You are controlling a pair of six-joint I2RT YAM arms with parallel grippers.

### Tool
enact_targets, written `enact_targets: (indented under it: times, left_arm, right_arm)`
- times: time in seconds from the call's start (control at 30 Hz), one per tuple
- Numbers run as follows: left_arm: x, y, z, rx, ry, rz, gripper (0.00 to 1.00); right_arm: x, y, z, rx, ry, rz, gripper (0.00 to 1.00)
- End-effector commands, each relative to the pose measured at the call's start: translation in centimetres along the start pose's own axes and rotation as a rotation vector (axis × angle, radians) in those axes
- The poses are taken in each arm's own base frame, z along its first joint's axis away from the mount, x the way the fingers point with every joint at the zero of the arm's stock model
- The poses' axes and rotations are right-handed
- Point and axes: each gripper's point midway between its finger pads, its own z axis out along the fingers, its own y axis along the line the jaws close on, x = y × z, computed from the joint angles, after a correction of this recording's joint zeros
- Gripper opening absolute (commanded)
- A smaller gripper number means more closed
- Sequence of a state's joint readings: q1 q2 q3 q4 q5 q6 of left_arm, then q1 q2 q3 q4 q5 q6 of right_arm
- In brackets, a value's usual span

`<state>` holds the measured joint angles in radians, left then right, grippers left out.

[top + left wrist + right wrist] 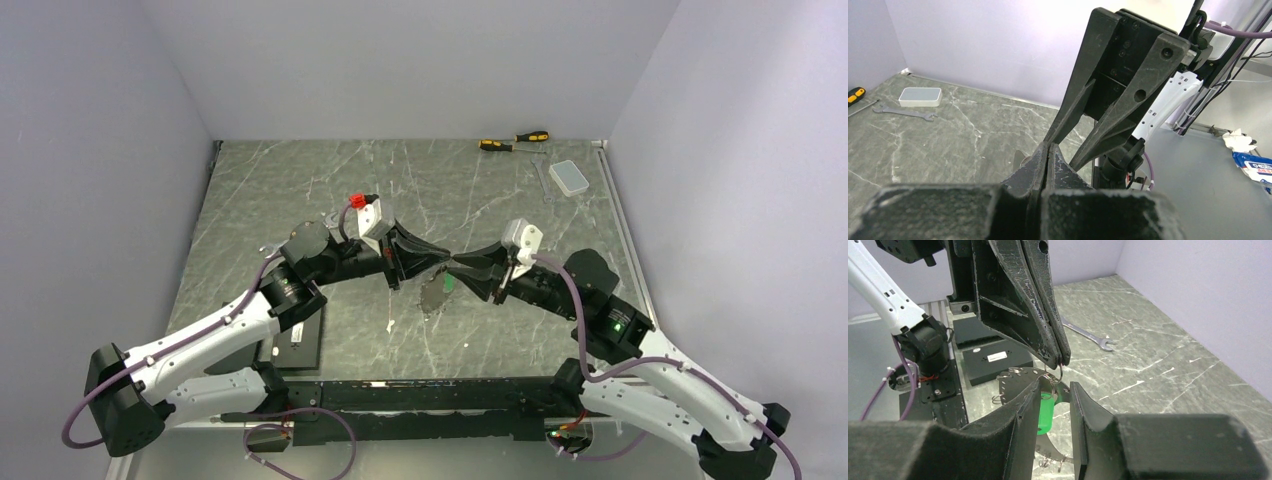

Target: Put the keys on the keyring

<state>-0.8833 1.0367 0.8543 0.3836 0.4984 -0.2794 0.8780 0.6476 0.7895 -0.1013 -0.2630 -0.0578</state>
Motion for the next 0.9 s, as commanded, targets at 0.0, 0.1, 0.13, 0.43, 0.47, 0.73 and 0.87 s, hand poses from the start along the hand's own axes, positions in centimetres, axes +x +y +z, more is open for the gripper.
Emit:
enact_targets:
  times: [0.0,0.1,0.13,0.43,0.47,0.73,0.87]
  left_arm:
    - [-3.05,-0.72,-0.19,0.01,-0.106,0.035,0.0]
    - [-3.14,-0.69,-0.18,0.008,-0.109,0.036,0.0]
    - [-3.12,-0.69,-0.17,0.008,-0.109,0.036,0.0]
    - [-3.03,-0.58,-0.17,0.004,-0.116,0.032,0.0]
    - [-3.04,-0.55,-0.2,0.001,-0.117,0.033,0.0]
    - [-2.89,-0.41,-0.39,-0.012,-0.115,0.032,0.0]
    - [-2.53,-0.49,-0.54,-0.009,-0.097,0.032,0.01]
  right_arm:
    - [-1.78,0.28,0.53,-0.021,-0.068,-0.001,0.31]
    - [-1.81,0.31,0.65,-0.024,-0.071,0.0,0.29]
    - [-1.77,0.34,0.68,-0.026,-0.071,0.001,0.28]
    - [-1.95,0.36,0.96,-0.032,-0.073,-0.003,0.08]
    - [-1.94,0.39,0.98,-0.035,-0.072,-0.005,0.02]
    - [-1.64,0.93,0.9,-0.068,-0.064,-0.022,0.0]
    - [-1.65,1.2,0.58,-0.082,-0.062,-0.04,0.0]
